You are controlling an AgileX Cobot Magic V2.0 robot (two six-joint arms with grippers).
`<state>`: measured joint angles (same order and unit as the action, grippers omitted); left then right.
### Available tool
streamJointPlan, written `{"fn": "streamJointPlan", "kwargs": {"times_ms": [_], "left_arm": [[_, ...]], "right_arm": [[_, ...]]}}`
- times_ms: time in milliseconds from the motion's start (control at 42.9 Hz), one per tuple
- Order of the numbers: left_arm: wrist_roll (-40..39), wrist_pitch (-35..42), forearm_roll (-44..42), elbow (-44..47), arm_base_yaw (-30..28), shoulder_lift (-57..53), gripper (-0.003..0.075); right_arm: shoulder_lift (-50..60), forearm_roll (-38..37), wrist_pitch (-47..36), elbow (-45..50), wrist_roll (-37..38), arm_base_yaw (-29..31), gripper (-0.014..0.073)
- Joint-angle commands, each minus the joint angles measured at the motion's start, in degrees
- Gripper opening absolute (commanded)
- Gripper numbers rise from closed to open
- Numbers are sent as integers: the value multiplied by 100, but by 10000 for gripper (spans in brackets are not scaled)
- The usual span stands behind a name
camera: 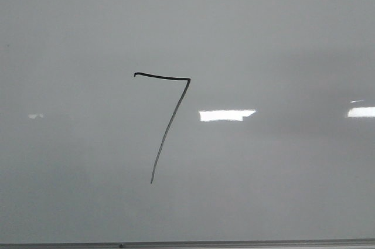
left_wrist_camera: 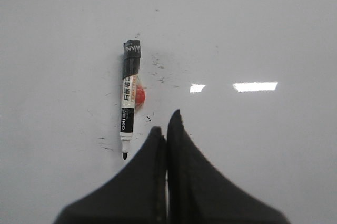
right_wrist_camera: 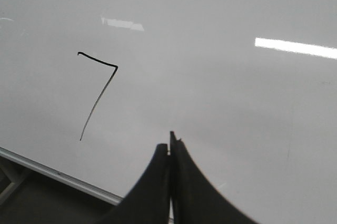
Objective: Write number 7 on whiteboard
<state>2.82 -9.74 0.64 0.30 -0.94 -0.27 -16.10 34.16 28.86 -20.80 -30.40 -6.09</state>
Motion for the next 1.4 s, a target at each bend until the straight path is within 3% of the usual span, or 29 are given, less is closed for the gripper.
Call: {"fn": "streamJointPlan", "kwargs": {"times_ms": [0,397,583,957,1377], "left_arm": [[-51,526,4,23,-7,-80,-20],[-51,526,4,23,-7,-80,-20],[-51,526,4,23,-7,-80,-20],[-51,526,4,23,-7,-80,-20],[-51,526,4,23,-7,-80,-20]], "right_arm": [[-52,140,-358,-139,-20,48,-69],[-52,126,-426,-139,-20,48,-69],[-52,-520,-979,-68,55,48,-69],[354,-2930,-2335,910,2970,259,-69],[1702,-3079,-2297,2227,3165,609,-69]]}}
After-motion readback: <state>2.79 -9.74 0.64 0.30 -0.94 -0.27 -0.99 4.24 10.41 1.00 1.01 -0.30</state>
